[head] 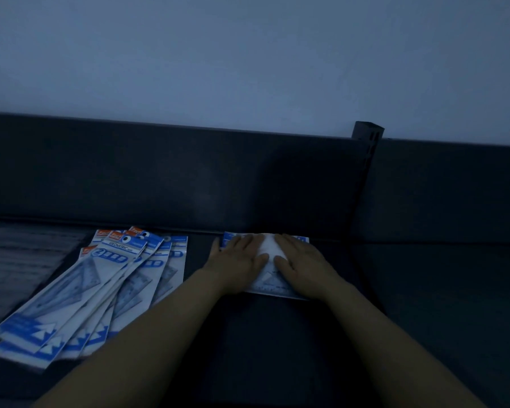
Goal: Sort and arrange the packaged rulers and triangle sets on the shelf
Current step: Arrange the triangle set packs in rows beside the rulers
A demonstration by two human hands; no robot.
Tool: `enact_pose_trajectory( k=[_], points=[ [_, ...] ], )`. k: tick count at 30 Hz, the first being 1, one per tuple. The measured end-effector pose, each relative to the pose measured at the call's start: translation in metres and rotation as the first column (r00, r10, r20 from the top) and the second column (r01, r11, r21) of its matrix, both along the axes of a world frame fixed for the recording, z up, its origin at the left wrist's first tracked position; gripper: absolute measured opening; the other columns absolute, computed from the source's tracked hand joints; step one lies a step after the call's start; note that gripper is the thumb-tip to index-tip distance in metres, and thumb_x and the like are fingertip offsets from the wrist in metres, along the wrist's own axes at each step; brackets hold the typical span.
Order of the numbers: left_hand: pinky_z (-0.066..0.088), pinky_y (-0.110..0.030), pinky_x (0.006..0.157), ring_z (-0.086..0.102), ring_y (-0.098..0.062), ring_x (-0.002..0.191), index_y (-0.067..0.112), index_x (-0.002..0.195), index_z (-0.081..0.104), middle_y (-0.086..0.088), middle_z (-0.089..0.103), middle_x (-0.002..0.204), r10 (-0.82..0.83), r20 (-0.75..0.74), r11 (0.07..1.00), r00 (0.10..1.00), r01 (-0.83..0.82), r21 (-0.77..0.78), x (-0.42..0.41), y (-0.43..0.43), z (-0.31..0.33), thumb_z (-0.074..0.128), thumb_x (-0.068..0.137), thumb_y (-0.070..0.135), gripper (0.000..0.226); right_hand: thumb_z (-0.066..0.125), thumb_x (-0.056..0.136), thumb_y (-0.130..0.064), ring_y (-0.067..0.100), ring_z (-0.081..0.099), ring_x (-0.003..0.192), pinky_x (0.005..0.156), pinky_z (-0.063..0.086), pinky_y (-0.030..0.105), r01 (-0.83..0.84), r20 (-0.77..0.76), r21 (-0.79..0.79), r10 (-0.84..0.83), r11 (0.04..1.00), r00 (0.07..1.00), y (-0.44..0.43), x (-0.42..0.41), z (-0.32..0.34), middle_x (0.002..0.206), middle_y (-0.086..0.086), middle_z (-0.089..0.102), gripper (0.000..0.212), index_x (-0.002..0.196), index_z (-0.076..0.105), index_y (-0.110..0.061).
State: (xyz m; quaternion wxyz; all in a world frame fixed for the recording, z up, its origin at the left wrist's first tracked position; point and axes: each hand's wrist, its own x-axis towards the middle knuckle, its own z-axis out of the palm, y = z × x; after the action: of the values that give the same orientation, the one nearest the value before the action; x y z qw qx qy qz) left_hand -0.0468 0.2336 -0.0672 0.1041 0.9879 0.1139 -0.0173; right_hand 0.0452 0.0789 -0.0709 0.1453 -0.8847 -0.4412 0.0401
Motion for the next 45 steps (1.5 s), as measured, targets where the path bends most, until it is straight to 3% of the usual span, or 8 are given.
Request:
enact_pose_trajectory(
  k=[8, 16, 23, 30, 33, 36, 40, 45],
  points=[
    [-0.013, -0.055, 0.114, -0.013, -0.018, 0.147, 0.024, 0.153, -0.003, 0.001, -0.008, 0.161, 0.02, -0.003, 0.995, 1.0, -0.019, 0.093, -0.029, -0.02, -0.002, 0.009, 0.099, 0.052, 0.062, 0.014, 0.094, -0.058, 0.014, -0.005, 0.147, 0.119, -0.004, 0.041, 0.018, 0.091, -0.154, -0.004, 0.988, 0.996, -0.017, -0.02, -0.001, 0.161, 0.001, -0.003, 0.07, 0.153, 0.002, -0.022],
    [-0.016, -0.053, 0.114, -0.02, -0.016, 0.145, 0.02, 0.152, -0.012, 0.001, -0.018, 0.159, -0.002, -0.092, 0.997, 0.996, 0.009, 0.081, -0.054, -0.032, -0.004, 0.008, 0.1, 0.05, 0.063, 0.003, 0.089, -0.066, 0.01, -0.013, 0.145, 0.118, -0.01, 0.035, -0.014, 0.059, -0.174, 0.025, 0.985, 0.998, -0.034, -0.04, -0.004, 0.16, -0.002, -0.012, 0.076, 0.152, -0.006, -0.024],
    [-0.012, -0.052, 0.116, -0.021, -0.016, 0.145, 0.027, 0.151, -0.012, 0.003, -0.02, 0.159, 0.039, -0.114, 0.999, 0.993, -0.037, 0.02, -0.076, -0.036, -0.006, 0.011, 0.099, 0.053, 0.063, 0.016, 0.101, -0.047, 0.01, -0.015, 0.145, 0.118, -0.011, 0.034, -0.003, 0.02, -0.186, 0.007, 0.983, 1.0, -0.048, -0.054, 0.002, 0.159, -0.002, -0.014, 0.058, 0.151, -0.008, -0.029],
    [0.008, -0.041, 0.119, 0.01, -0.016, 0.146, 0.029, 0.15, 0.022, 0.005, 0.02, 0.157, 0.078, 0.192, 0.997, 0.978, -0.076, -0.017, -0.103, -0.029, 0.01, 0.033, 0.096, 0.051, 0.058, 0.015, 0.099, -0.051, 0.011, -0.009, 0.146, 0.118, -0.008, 0.033, 0.048, 0.039, -0.077, -0.045, 0.996, 0.998, -0.046, -0.07, 0.008, 0.16, 0.0, -0.007, 0.063, 0.152, 0.0, -0.022],
    [0.031, -0.031, 0.109, 0.041, -0.017, 0.13, 0.023, 0.138, 0.048, 0.003, 0.05, 0.14, 0.166, 0.405, 0.984, 0.899, -0.125, -0.124, -0.135, -0.008, 0.031, 0.036, 0.09, 0.049, 0.056, 0.026, 0.1, -0.045, 0.01, -0.003, 0.146, 0.119, -0.003, 0.028, 0.04, 0.022, 0.088, -0.043, 0.995, 0.999, -0.032, -0.088, 0.028, 0.16, -0.001, 0.001, 0.06, 0.152, 0.008, -0.019],
    [0.041, -0.036, 0.1, 0.054, -0.027, 0.118, 0.015, 0.128, 0.058, -0.007, 0.061, 0.129, 0.354, 0.476, 0.934, 0.805, -0.331, -0.136, -0.171, 0.042, 0.043, 0.051, 0.091, 0.038, 0.044, 0.035, 0.1, -0.039, 0.01, -0.002, 0.146, 0.117, 0.0, 0.024, -0.018, -0.031, 0.138, 0.023, 0.99, 0.999, -0.009, -0.117, 0.04, 0.16, -0.004, 0.0, 0.059, 0.151, 0.011, -0.021],
    [0.046, -0.038, 0.09, 0.058, -0.035, 0.108, 0.011, 0.121, 0.056, -0.017, 0.063, 0.119, 0.596, 0.22, 0.794, 0.772, -0.607, -0.023, -0.204, 0.11, 0.044, 0.068, 0.079, 0.048, 0.057, 0.037, 0.1, -0.038, 0.007, -0.001, 0.145, 0.118, 0.003, 0.025, -0.056, -0.134, 0.219, 0.087, 0.974, 0.987, 0.029, -0.151, 0.043, 0.159, -0.01, 0.002, 0.055, 0.15, 0.019, -0.025],
    [0.038, -0.027, 0.07, 0.059, -0.024, 0.098, 0.012, 0.112, 0.055, -0.01, 0.062, 0.113, 0.63, -0.022, 0.763, 0.776, -0.624, -0.168, -0.218, 0.137, 0.041, 0.08, 0.061, 0.057, 0.072, 0.042, 0.1, -0.028, 0.006, 0.018, 0.141, 0.107, 0.008, 0.009, -0.056, -0.252, 0.292, 0.133, 0.955, 0.959, 0.085, -0.188, 0.037, 0.156, -0.007, 0.02, 0.049, 0.147, 0.031, -0.019]
  ],
)
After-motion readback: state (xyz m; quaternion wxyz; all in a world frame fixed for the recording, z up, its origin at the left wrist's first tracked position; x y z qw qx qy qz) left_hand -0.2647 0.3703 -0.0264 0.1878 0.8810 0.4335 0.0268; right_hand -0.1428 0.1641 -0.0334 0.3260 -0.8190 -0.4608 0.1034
